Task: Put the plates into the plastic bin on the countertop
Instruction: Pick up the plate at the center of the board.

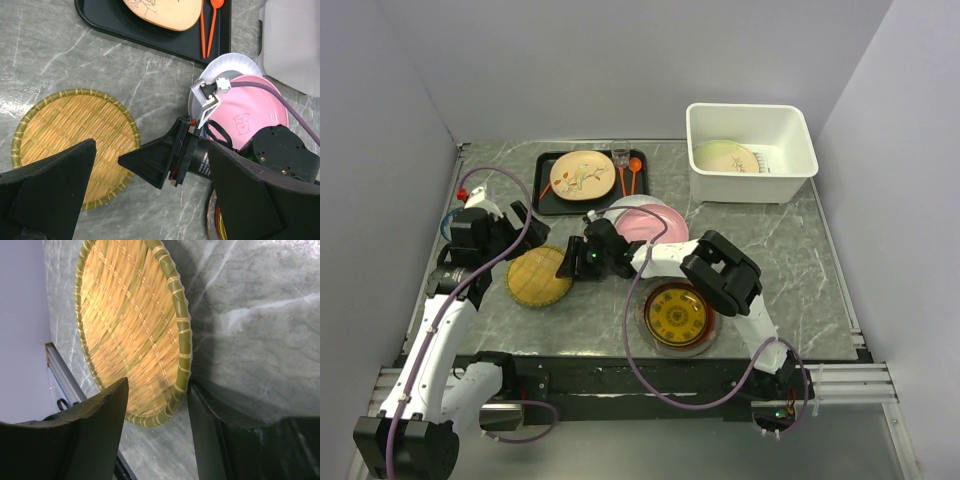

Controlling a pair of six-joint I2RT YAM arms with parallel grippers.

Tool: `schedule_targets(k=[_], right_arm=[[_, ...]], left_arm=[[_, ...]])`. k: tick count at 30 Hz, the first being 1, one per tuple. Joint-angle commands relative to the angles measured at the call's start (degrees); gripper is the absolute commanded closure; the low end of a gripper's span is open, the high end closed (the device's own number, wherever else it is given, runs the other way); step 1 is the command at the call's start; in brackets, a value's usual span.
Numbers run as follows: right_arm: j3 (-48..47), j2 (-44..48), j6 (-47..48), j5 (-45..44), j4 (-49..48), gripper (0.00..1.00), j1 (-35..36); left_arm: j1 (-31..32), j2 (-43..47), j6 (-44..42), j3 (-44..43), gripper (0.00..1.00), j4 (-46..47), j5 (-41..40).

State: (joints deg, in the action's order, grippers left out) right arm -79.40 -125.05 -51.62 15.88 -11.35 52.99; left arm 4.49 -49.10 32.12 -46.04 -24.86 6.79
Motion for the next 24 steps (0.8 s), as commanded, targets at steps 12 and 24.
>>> schedule_targets(k=[12,24], right_arm=[[1.44,-1.33,-3.84,-1.38,-6.57,1.00,0.71],[3.37,1.38,-5.34,-0.23,-9.91,1.00,0.53]], left_arm=[[-0.01,1.90,-0.74,-0.37,0.01,0.87,-0.55],[-0.01,2.60,-0.39,-0.19,0.01,1.39,-0.72]])
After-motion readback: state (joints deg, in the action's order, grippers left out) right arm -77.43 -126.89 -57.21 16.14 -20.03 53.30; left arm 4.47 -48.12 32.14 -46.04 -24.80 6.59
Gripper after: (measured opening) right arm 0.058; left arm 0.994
